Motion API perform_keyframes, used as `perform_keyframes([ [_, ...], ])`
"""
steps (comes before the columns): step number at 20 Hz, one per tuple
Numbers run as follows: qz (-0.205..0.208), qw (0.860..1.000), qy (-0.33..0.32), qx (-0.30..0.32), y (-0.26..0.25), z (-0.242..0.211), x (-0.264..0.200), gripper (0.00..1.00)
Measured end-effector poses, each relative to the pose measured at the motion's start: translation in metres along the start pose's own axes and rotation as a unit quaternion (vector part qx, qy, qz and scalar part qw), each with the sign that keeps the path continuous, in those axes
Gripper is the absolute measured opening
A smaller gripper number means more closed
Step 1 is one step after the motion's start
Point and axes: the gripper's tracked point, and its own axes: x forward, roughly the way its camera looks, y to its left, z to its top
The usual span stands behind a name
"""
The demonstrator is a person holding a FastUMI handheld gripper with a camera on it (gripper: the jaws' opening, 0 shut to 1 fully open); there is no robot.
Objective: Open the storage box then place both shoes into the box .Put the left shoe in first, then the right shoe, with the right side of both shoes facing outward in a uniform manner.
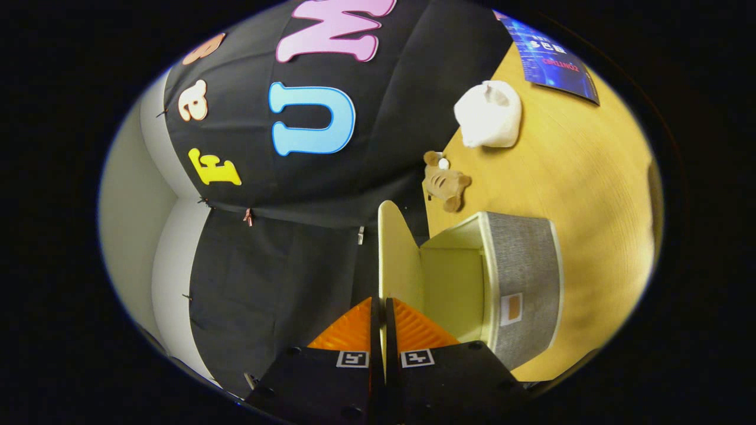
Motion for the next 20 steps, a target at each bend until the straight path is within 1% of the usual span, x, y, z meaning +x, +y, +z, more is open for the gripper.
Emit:
perform_keyframes([
  [4,-0.005,0.999,0.010,-0.053,0.043,-0.012,0.035,0.05],
  [7,-0.015,0.995,0.031,-0.094,0.061,-0.029,0.070,0.06],
  [9,-0.014,0.994,0.040,-0.104,0.069,-0.038,0.095,0.07],
  [13,-0.025,0.988,0.064,-0.135,0.076,-0.073,0.146,0.08],
  [17,-0.032,0.979,0.077,-0.185,0.071,-0.103,0.191,0.08],
  [20,-0.056,0.974,0.078,-0.206,0.057,-0.118,0.214,0.08],
])
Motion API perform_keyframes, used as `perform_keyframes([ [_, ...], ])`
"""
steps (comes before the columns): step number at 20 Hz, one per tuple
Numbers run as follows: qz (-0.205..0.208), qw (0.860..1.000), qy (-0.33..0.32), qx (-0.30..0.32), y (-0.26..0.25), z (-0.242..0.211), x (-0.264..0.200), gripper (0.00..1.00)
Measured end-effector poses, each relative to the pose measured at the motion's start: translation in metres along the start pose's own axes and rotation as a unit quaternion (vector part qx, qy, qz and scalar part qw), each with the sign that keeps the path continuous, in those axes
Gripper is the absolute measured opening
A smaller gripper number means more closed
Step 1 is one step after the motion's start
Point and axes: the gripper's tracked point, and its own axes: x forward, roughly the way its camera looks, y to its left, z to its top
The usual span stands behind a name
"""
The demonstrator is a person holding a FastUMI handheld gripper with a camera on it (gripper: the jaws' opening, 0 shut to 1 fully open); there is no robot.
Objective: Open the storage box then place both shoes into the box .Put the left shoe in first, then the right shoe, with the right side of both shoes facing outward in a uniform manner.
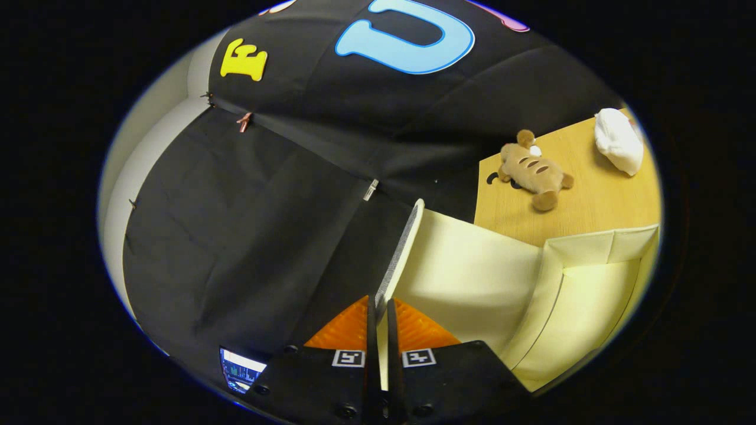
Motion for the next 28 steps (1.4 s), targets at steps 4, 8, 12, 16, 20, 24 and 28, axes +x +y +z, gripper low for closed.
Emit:
perform_keyframes([
  [4,-0.034,0.999,-0.003,-0.019,-0.015,-0.003,0.010,0.21],
  [8,-0.044,0.998,-0.008,-0.042,-0.024,0.003,0.003,0.40],
  [12,-0.058,0.995,-0.026,-0.082,-0.032,0.012,-0.025,0.56],
  [16,-0.065,0.986,-0.062,-0.139,-0.030,0.028,-0.074,0.63],
  [20,-0.095,0.976,-0.086,-0.176,-0.045,0.041,-0.144,0.63],
  [24,-0.160,0.964,-0.075,-0.200,-0.097,0.037,-0.226,0.63],
  [28,-0.244,0.959,-0.009,-0.143,-0.184,0.003,-0.310,0.63],
])
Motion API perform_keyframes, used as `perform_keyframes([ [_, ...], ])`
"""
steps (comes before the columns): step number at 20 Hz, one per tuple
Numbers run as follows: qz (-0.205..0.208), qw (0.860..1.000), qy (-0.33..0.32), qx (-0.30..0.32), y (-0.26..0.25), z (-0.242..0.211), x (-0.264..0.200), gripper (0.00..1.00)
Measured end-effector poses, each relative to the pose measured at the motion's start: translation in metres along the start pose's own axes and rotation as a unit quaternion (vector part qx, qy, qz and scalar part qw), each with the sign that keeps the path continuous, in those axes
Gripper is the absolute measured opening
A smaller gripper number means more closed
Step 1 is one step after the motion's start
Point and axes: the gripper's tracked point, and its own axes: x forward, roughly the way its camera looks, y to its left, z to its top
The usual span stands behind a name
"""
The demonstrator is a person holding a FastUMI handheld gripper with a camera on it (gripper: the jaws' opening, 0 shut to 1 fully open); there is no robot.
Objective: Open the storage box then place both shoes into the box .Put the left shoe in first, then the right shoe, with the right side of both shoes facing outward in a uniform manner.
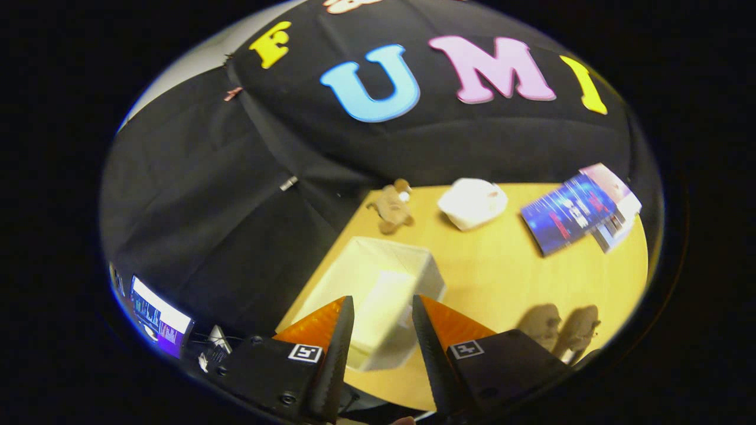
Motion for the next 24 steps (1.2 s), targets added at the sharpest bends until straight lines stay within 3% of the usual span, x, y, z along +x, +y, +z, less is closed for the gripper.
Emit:
perform_keyframes([
  [3,-0.080,0.994,0.063,0.037,-0.087,-0.045,-0.010,0.63],
  [6,-0.159,0.977,0.120,0.071,-0.162,-0.093,-0.021,0.63],
  [8,-0.187,0.967,0.144,0.096,-0.203,-0.114,-0.018,0.63],
  [17,-0.211,0.946,0.197,0.149,-0.240,-0.153,0.011,0.64],
  [20,-0.219,0.938,0.216,0.158,-0.249,-0.165,0.021,0.47],
  [23,-0.229,0.941,0.207,0.138,-0.253,-0.168,0.019,0.08],
  [24,-0.223,0.945,0.199,0.133,-0.251,-0.167,0.020,0.08],
])
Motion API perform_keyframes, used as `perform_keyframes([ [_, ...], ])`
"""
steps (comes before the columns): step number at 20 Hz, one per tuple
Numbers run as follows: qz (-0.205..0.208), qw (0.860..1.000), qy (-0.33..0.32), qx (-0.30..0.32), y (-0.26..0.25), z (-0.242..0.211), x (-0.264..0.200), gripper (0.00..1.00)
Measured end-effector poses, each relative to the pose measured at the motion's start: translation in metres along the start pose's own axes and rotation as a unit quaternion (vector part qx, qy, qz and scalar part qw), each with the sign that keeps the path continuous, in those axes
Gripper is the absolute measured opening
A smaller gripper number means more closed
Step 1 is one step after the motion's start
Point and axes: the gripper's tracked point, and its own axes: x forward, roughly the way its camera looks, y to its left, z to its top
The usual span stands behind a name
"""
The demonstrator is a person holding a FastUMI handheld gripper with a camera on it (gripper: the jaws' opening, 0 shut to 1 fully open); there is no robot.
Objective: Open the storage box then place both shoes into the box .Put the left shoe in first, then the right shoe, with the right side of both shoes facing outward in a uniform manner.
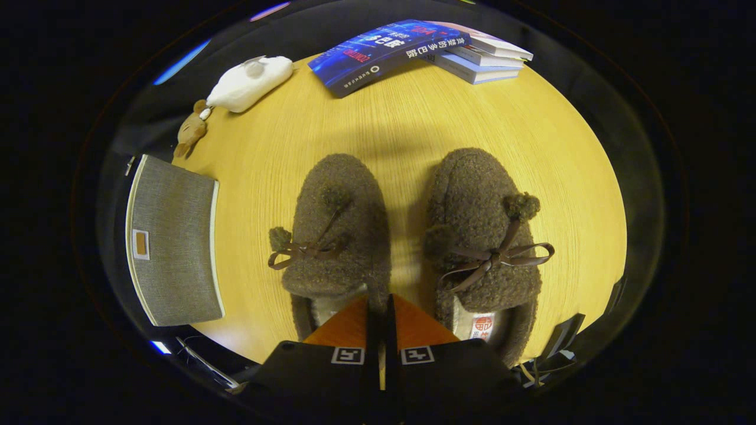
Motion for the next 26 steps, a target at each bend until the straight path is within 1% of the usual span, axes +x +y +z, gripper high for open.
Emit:
perform_keyframes([
  [1,0.010,1.000,-0.008,-0.002,0.003,0.000,-0.002,0.05],
  [4,0.046,0.999,-0.018,0.016,0.015,0.002,-0.014,0.05],
  [8,0.074,0.996,-0.035,0.032,0.029,0.010,-0.031,0.05],
  [12,0.110,0.991,-0.070,0.029,0.062,0.028,-0.072,0.05],
  [15,0.148,0.984,-0.100,0.021,0.105,0.050,-0.114,0.05],
  [20,0.229,0.965,-0.127,0.025,0.209,0.079,-0.170,0.05],
  [22,0.255,0.959,-0.121,0.034,0.248,0.083,-0.176,0.05],
  [23,0.261,0.958,-0.115,0.037,0.267,0.085,-0.175,0.05],
  [26,0.260,0.961,-0.097,0.019,0.312,0.073,-0.160,0.05],
])
